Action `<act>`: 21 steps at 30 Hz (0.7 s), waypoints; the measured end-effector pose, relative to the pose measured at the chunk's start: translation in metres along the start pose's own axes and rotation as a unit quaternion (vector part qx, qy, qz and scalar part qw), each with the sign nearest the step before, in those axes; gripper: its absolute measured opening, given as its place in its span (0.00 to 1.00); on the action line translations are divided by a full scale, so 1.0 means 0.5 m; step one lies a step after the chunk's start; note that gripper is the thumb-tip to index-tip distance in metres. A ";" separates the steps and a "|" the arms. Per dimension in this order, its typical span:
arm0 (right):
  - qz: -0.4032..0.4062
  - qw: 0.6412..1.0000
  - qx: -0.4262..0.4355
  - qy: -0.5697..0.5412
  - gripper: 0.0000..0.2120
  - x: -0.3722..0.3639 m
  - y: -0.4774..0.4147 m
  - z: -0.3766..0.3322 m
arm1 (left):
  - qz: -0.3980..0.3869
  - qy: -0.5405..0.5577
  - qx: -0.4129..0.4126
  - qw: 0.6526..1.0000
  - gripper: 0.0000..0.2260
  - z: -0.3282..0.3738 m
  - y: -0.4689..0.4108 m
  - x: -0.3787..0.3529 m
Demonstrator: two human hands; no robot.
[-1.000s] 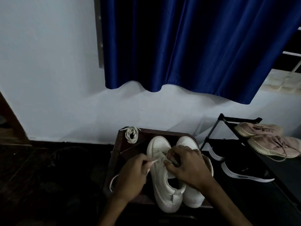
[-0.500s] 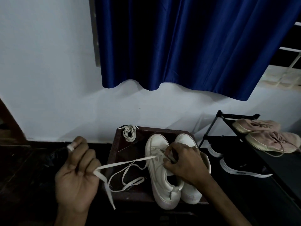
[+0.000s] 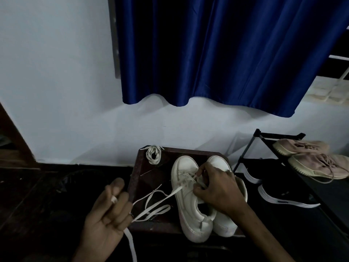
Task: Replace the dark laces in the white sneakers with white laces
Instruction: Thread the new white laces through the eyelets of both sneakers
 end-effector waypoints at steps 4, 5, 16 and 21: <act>-0.011 1.000 0.023 -0.008 0.16 0.001 -0.012 -0.009 | -0.007 -0.085 0.062 0.994 0.13 -0.062 -0.014 -0.035; -0.005 0.999 0.043 -0.011 0.16 0.008 -0.025 -0.020 | 0.031 -0.140 0.063 0.988 0.18 -0.071 -0.010 -0.023; -0.280 0.952 0.122 -0.014 0.17 -0.062 -0.157 -0.132 | 0.077 -0.294 0.036 0.952 0.22 -0.079 -0.021 -0.026; -0.210 0.863 -0.067 -0.454 0.23 0.037 -0.192 -0.148 | 0.061 -0.398 0.038 0.915 0.19 -0.095 -0.032 -0.029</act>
Point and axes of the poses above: each hand's wrist, its own y-axis away from the middle knuckle, its own x-axis out of the back of the hand, z = x × y, the point moved 10 cm from there along -y, towards the middle knuckle, and after that the axes turned 7 degrees about x, right-handed, at the moved point
